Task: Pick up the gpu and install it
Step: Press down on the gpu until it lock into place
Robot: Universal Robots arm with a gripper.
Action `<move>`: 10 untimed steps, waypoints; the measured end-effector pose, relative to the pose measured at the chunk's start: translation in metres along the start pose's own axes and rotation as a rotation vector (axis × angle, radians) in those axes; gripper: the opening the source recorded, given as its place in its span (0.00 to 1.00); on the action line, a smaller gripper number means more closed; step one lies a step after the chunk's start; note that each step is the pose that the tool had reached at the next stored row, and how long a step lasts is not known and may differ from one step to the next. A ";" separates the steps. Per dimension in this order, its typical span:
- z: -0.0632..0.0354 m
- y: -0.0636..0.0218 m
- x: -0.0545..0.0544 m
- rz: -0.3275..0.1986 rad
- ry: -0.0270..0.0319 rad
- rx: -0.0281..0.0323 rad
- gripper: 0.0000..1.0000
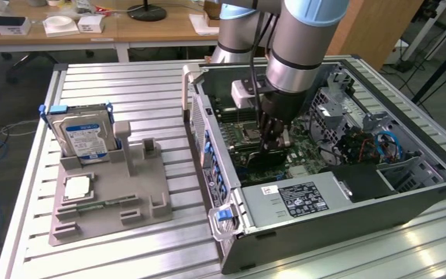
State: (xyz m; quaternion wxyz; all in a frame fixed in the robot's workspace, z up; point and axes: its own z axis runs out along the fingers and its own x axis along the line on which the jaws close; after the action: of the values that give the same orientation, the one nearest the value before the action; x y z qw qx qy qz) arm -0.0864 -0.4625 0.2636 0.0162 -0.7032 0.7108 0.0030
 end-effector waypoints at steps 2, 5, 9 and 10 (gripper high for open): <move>0.0010 0.0001 0.000 0.000 0.0005 -0.0002 0.11; 0.0022 0.0001 0.000 0.000 0.0014 -0.0005 0.11; 0.0046 0.0001 0.000 0.000 0.0013 -0.0005 0.11; 0.0051 0.0001 0.000 0.000 0.0010 -0.0004 0.11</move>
State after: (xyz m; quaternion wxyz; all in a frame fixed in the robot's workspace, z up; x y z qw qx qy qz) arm -0.0865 -0.4626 0.2585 0.0157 -0.7033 0.7108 0.0027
